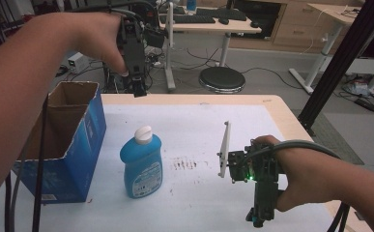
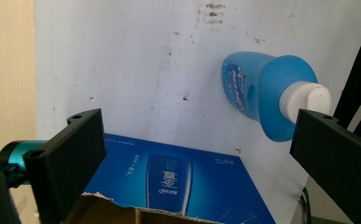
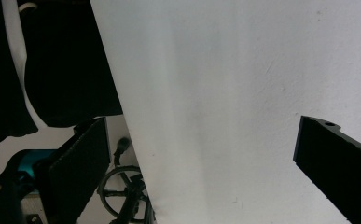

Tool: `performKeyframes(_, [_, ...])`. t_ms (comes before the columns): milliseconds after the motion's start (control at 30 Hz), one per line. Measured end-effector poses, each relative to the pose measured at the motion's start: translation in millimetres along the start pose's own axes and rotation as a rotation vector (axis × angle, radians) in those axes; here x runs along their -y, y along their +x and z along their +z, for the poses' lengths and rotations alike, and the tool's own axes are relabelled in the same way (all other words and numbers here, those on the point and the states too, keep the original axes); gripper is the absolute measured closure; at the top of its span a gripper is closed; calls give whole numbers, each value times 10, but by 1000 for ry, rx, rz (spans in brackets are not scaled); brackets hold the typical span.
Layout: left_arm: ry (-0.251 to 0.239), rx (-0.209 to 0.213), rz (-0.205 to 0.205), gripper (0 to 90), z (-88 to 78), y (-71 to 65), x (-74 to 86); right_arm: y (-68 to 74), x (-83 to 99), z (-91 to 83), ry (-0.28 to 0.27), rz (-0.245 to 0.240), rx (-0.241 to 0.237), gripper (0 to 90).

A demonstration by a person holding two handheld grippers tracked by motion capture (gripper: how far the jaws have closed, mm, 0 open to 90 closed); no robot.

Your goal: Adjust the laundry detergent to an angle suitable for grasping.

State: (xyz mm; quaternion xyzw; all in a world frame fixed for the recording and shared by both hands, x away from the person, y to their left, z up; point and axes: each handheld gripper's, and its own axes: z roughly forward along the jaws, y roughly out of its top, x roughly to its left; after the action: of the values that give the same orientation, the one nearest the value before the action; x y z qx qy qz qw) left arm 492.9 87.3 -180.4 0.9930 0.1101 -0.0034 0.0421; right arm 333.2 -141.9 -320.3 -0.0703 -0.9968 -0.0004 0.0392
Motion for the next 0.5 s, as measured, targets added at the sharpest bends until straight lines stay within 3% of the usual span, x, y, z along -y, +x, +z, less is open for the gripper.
performKeyframes(500, [4, -10, -14, 34, -22, -33, 23, 33, 20, -103, -11, -26, 12, 30])
